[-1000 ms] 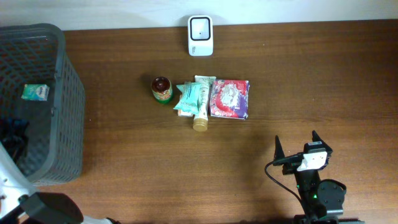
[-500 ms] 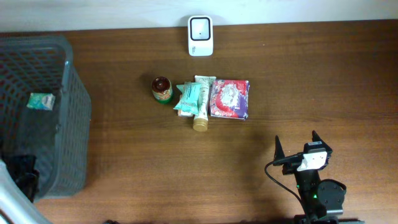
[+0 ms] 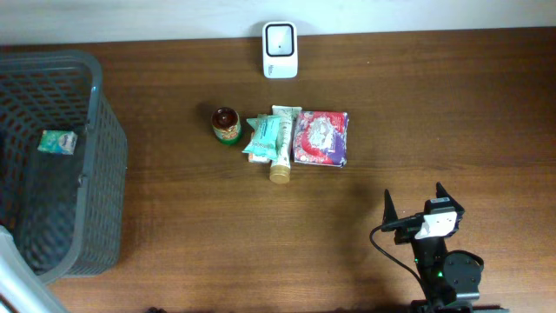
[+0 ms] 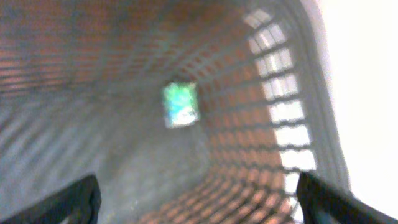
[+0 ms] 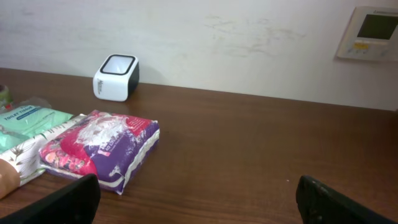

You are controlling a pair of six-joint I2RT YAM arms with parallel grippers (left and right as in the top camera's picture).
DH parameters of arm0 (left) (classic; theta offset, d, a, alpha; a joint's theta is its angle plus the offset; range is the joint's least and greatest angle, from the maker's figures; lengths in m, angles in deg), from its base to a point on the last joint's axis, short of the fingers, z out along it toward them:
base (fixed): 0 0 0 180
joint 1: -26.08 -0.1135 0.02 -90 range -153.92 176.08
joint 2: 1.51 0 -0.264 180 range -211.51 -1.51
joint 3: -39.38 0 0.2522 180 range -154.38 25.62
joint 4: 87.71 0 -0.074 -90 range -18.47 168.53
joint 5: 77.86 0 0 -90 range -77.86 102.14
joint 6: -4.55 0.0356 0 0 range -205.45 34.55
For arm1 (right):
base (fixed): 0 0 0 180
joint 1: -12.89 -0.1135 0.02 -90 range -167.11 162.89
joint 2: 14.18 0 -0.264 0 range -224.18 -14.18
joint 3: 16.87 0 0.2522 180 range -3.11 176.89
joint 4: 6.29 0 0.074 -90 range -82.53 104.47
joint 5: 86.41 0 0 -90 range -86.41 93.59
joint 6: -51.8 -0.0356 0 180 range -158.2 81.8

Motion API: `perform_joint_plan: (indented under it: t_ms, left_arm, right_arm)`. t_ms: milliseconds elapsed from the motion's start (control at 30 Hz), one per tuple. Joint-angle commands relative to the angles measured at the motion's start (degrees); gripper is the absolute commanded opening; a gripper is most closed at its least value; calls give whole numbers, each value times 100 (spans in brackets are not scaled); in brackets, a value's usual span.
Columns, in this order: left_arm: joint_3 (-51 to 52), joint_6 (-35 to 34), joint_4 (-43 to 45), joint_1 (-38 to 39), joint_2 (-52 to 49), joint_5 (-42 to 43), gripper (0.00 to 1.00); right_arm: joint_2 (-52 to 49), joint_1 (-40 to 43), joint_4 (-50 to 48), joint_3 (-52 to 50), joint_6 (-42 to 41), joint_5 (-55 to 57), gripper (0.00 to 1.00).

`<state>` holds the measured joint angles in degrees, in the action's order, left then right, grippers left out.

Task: Scan the item barcode
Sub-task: 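Reach the left gripper into the basket and grasp the small green packet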

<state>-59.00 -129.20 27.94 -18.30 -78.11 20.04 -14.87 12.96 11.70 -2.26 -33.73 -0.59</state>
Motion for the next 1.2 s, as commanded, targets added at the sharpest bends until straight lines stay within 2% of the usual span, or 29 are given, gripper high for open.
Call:
perform_joint_plan:
  t_ms: [0, 67, 233, 300, 433, 533, 733, 900, 1133, 1167]
  left_arm:
    - [-70, 1287, 1207, 157, -111, 356, 99]
    - [-70, 1335, 1620, 289, -472, -175, 99]
    - [-70, 927, 1790, 348, -1821, -319, 99]
    - [-70, 929, 1816, 372, -2256, -289, 92]
    - [-70, 955, 1939, 610, -2863, -293, 89]
    - [-70, 951, 2046, 761, -3139, -420, 88]
    - [-70, 951, 1856, 892, -3390, -1296, 85]
    - [-70, 951, 1867, 981, -3748, -1377, 84]
    - [-70, 946, 2566, 1150, -4083, -1370, 84]
    - [-70, 946, 2649, 1163, -4083, -1373, 78]
  right_arm:
    - [37, 33, -2, -52, -22, 9, 99]
    - [37, 33, 0, -52, -22, 9, 99]
    - [37, 33, 0, -52, -22, 9, 99]
    - [37, 33, 0, -52, -22, 9, 99]
    - [37, 33, -2, -52, -22, 9, 98]
    - [37, 33, -2, -52, -22, 9, 99]
    - [37, 33, -2, -52, -22, 9, 99]
    - [37, 33, -2, -52, -22, 9, 99]
    - [37, 33, -2, -52, -22, 9, 99]
    - [37, 33, -2, -52, -22, 9, 99]
